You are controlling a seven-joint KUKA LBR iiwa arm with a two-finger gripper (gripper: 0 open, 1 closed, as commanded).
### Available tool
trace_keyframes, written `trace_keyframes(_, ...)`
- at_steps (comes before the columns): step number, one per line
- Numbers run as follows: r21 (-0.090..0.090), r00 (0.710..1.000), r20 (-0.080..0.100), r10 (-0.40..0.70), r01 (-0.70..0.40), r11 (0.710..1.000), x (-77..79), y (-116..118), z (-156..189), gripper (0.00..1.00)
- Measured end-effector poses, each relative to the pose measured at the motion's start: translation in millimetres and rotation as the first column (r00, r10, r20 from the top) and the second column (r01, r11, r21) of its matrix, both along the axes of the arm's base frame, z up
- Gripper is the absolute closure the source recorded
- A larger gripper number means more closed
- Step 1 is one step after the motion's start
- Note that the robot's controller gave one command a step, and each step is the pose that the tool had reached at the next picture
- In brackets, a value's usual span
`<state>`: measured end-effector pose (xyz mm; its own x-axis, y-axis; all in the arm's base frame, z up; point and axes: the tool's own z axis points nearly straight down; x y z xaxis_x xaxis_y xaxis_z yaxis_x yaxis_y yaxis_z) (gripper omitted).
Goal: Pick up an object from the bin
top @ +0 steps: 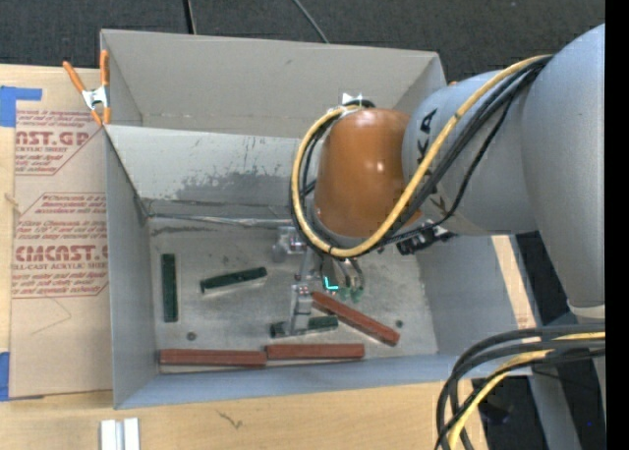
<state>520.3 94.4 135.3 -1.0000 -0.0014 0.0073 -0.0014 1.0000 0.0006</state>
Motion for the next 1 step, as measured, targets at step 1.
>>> trace_keyframes(1,0.001,1.000,0.007,-0.001,0.001,1.000,2.0,-0.3,3.6,0.00)
